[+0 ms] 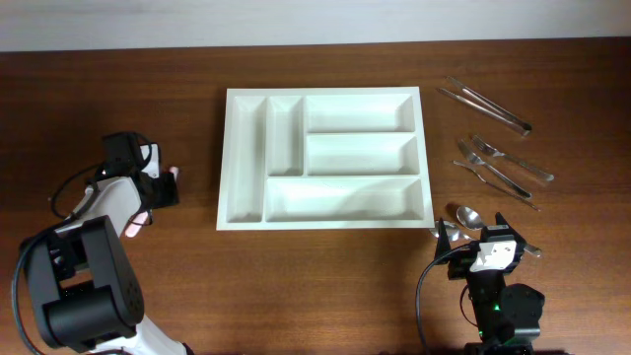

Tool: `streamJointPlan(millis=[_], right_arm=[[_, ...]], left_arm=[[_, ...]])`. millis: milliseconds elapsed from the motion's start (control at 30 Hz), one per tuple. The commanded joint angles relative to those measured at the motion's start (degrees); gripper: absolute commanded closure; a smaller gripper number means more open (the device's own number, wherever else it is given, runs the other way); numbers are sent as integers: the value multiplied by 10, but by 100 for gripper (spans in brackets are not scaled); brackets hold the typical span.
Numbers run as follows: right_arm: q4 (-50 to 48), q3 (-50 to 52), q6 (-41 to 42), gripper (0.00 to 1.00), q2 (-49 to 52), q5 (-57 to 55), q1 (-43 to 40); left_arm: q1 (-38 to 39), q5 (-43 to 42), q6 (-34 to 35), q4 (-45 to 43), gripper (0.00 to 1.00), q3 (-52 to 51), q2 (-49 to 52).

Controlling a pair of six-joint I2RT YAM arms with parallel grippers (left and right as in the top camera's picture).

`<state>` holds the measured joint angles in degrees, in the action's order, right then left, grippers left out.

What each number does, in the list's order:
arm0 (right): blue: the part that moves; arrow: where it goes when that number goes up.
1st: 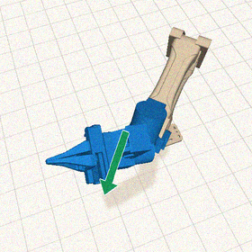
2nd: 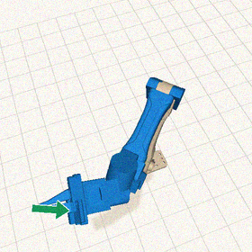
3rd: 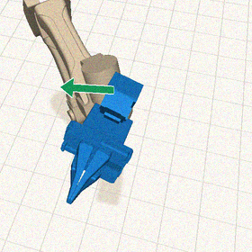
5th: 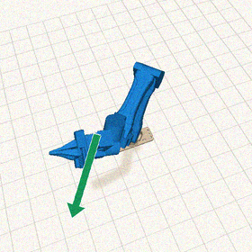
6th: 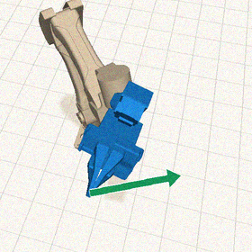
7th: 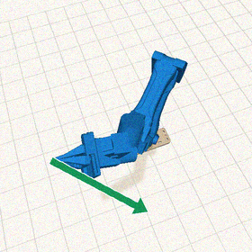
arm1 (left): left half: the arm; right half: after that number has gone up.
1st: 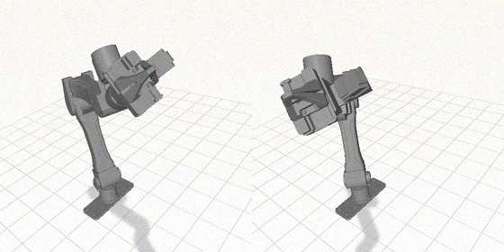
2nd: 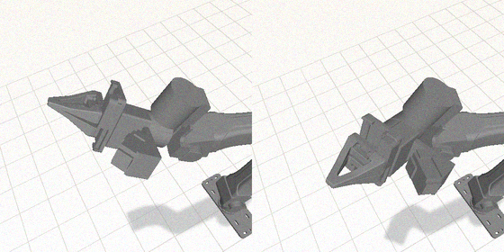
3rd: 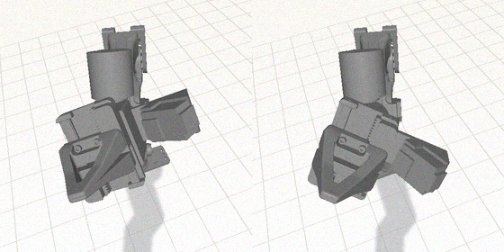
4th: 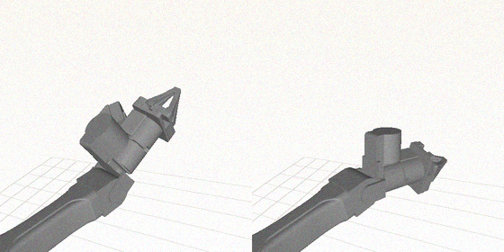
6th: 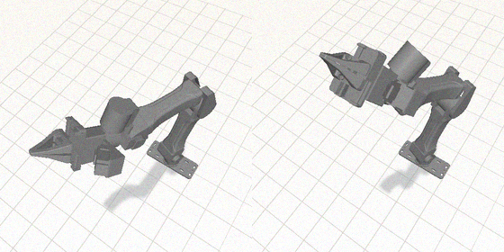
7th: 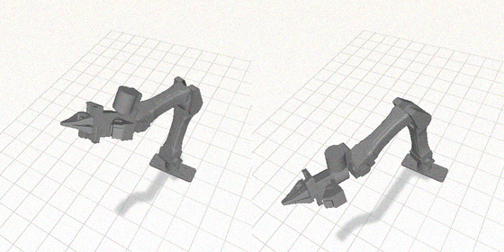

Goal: Pack container
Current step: 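Move the left gripper down over the pink plastic knife, then close the left gripper on the pink knife handle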

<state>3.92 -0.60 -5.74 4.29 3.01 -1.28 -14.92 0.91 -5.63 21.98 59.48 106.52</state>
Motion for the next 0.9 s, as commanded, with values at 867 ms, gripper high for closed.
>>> streamJointPlan(millis=[867], right_arm=[[4,3,7,1,0,-5,5]], left_arm=[[-3,-14,12,19,82,-6,27]])
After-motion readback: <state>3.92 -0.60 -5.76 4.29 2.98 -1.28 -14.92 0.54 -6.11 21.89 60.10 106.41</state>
